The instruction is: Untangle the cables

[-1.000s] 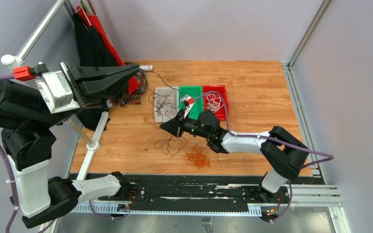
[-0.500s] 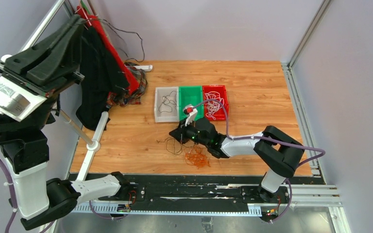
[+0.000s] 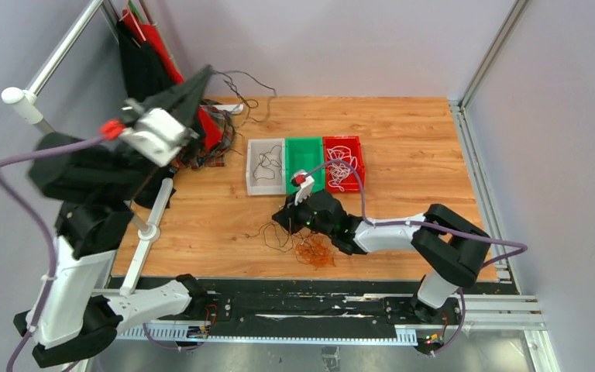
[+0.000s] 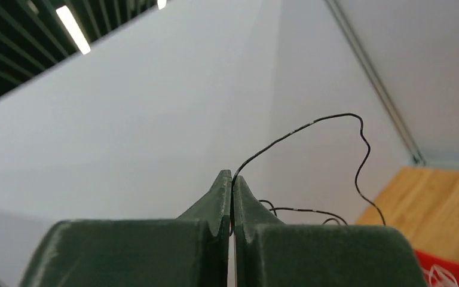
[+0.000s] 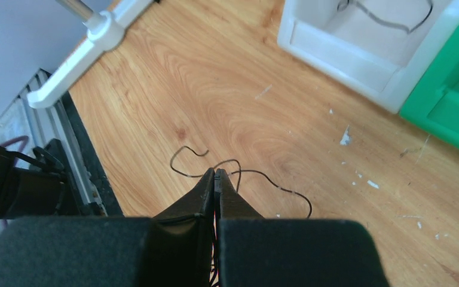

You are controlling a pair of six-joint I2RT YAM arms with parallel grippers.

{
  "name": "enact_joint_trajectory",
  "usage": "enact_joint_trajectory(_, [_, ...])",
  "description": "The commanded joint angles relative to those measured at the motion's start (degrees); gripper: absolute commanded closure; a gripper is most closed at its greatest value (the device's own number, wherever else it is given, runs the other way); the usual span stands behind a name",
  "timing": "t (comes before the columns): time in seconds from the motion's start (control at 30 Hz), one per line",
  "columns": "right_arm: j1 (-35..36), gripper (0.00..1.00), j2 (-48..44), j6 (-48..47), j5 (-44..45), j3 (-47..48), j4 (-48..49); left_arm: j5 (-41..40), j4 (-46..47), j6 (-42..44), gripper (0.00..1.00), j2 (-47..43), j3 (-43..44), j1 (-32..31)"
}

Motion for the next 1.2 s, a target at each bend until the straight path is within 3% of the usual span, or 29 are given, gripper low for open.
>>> enact_joint_trajectory(0.0, [-0.29,0.99,-6.37,-1.21,3.19,-0.61,-0.72,-9.08,-6.9,2.66,1.0,0.44,-9.06,-0.02])
enact_joint_trajectory(0.17, [-2.34,0.99,-12.39,0.39,3.87,-3.65,0.72,-14.58,-11.29,0.31,1.0,5.52,-14.64,3.72])
enact_joint_trajectory(0.3, [-2.88,0.99,-14.97,0.46,3.86,-4.7,0.34,-13.5,-13.83,-4.65,1.0,12.16,-14.94,8.71])
enact_joint_trajectory(0.53, [-3.33,1.0,-16.76,1.81,4.64,-6.26,0.26,-10.7,-13.73,-6.54,1.0,21.64,-17.84,11.92])
enact_joint_trajectory(0.8, [-4.67,0.99,-18.67,2.21,5.35,-6.74,-1.18,-11.7,-2.99,-0.9,1.0,28.48,-25.69,14.18])
enact_joint_trajectory(1.17, [-6.89,0.99,-20.07,2.36,4.49,-6.45,-4.44,-10.81,3.57,-2.12,1.0,35.65,-27.93,18.16])
